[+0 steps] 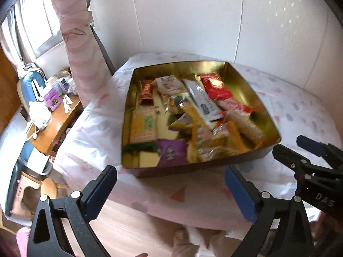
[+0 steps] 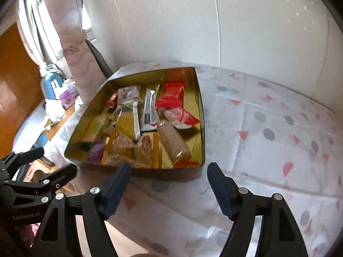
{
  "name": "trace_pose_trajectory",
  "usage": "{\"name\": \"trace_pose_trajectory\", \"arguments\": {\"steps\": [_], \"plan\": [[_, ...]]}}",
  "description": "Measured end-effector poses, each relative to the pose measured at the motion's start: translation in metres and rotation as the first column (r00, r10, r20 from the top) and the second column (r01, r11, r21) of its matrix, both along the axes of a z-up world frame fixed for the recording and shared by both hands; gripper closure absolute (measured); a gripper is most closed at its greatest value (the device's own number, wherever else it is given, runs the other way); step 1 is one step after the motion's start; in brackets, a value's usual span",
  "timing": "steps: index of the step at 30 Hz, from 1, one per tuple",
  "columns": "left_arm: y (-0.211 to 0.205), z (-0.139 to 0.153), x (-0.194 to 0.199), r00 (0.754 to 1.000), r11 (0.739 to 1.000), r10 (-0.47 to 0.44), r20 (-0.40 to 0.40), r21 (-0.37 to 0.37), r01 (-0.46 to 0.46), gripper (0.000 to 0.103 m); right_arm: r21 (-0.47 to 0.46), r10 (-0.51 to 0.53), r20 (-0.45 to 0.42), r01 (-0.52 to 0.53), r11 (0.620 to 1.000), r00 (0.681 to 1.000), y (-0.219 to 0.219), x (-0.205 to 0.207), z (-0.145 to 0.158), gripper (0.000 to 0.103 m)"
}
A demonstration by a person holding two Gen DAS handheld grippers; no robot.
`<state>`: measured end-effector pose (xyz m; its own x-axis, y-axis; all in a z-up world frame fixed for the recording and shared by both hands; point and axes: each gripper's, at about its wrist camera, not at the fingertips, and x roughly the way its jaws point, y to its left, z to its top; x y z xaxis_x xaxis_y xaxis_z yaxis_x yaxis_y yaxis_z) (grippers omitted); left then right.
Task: Organize snacks
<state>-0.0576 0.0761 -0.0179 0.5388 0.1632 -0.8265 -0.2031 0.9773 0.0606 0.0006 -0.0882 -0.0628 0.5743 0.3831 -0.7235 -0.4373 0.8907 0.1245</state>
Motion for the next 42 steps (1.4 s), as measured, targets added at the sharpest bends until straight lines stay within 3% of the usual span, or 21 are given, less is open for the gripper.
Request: {"name": "trace_pose_trajectory", "arguments": {"steps": [6, 17, 42], "plan": [[0.012, -0.011, -0.011, 0.999, 1.0, -0.027, -0.027, 0.013, 0.028, 0.002, -0.022, -0.056, -0.009, 0.055, 0.998, 0.998, 0.012, -0.02, -0.016, 0.028], [0.034, -0.008, -0.02, 1.0, 1.0, -0.027, -0.009, -0.008, 0.027, 0.002, -0.021, -0.087, 0.024, 0.087, 0.996, 0.996, 0.028, -0.033, -0.011, 0.028], [0.042, -0.004, -0.024, 1.0, 1.0, -0.013, 0.004, -0.013, 0.013, 0.002, -0.035, -0.072, 0.029, 0.073, 0.997, 0.997, 0.04, -0.038, -0.008, 0.028]]}}
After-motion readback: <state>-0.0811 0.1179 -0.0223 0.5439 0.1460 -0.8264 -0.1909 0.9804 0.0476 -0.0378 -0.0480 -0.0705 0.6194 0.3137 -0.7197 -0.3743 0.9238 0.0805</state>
